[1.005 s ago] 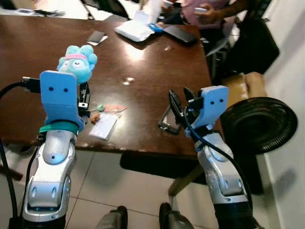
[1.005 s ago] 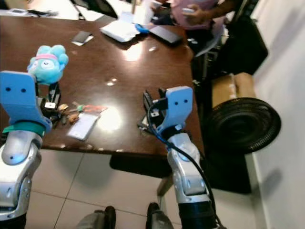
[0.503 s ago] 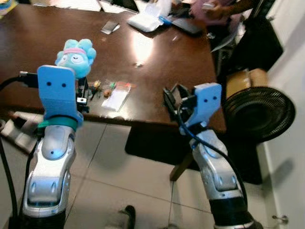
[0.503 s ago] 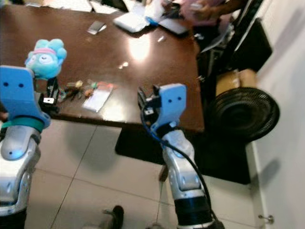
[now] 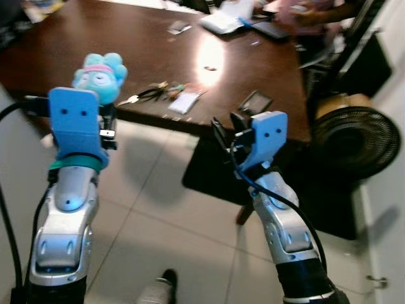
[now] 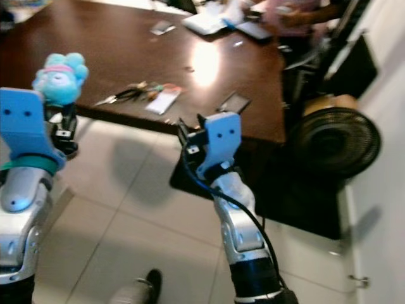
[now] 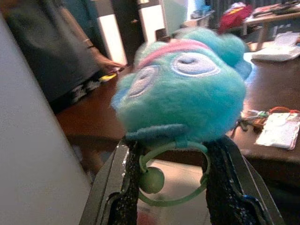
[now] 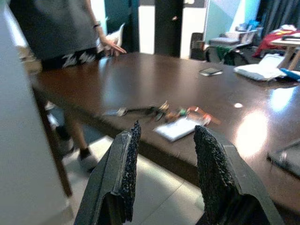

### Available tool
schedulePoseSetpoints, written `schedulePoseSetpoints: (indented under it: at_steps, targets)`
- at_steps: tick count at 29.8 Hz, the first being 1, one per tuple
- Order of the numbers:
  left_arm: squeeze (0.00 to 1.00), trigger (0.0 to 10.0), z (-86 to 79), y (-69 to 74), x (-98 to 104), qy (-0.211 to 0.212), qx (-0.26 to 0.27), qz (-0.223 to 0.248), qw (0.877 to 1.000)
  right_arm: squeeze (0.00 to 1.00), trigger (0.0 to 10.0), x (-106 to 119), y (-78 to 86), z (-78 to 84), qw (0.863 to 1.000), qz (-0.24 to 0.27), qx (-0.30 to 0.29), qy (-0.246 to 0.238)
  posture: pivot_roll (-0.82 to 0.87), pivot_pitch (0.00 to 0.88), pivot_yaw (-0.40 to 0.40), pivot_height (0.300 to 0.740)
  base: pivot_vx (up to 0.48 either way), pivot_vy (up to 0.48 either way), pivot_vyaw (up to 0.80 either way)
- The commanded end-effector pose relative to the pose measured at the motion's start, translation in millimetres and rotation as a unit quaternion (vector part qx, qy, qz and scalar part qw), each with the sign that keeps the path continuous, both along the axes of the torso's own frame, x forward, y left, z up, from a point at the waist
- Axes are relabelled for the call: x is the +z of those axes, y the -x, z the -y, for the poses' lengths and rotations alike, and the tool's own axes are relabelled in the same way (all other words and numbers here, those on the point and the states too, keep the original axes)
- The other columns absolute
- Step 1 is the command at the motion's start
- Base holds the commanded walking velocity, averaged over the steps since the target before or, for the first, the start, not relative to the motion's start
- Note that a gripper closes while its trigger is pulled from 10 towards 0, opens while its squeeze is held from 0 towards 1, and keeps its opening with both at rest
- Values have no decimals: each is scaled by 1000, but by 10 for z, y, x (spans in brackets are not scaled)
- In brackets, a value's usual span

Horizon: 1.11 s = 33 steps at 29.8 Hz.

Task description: Hang keys on a hook

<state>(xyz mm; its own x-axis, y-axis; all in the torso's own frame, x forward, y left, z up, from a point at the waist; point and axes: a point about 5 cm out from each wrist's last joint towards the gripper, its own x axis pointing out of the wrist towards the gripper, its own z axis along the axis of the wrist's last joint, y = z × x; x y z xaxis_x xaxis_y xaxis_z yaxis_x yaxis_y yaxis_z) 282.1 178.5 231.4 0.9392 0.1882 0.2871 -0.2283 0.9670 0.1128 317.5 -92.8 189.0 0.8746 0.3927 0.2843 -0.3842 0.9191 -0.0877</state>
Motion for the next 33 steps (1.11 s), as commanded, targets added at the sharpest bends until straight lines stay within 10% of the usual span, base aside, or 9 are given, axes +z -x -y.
schedulePoseSetpoints:
  at_steps: [1, 33]
  targets:
    - [0, 10000, 45, -22, -11, 12, -17, -11, 1000, 0, 10000, -6, 1, 27, 1000, 4, -4, 3, 157, 36, 58, 740, 0, 0, 0]
    - [0, 10000, 149, -46, 49, -23, -45, -18, 999, 0, 10000, -36, 4, 25, 1000, 3, 2, 1, 157, 50, 68, 740, 0, 0, 769]
